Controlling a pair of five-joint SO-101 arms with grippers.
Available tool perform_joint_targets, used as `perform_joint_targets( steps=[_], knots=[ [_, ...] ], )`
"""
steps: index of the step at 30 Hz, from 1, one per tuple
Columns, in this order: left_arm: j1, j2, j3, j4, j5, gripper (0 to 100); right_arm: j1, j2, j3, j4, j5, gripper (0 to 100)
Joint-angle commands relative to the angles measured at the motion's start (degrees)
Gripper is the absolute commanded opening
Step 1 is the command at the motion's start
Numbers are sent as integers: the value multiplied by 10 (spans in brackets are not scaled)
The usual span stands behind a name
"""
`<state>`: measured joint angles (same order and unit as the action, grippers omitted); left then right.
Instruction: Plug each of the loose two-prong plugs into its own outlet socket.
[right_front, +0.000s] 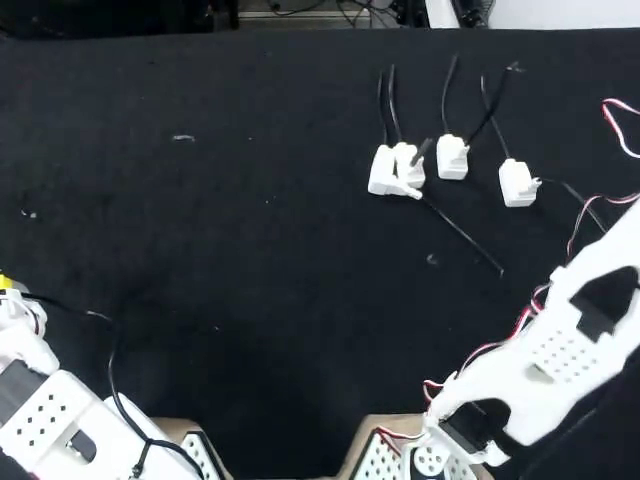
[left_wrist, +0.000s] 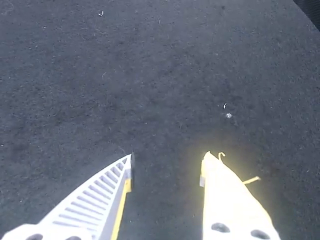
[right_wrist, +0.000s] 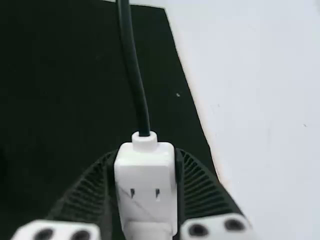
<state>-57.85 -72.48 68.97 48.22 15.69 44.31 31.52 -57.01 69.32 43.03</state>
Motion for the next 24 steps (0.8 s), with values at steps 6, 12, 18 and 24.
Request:
perform_joint_targets(
  steps=[6, 12, 18, 24],
  knots=[
    [-1, -4, -26, -4, 5, 230, -17, 123, -106, 5, 49, 11],
    [-1, -4, -26, -4, 5, 230, -68, 155, -154, 45, 44, 11],
    [-1, -4, -21, -4, 5, 230, -97, 157, -152, 50, 43, 11],
    [-1, -4, -21, -4, 5, 230, -95, 184, -152, 38, 9, 11]
  ],
)
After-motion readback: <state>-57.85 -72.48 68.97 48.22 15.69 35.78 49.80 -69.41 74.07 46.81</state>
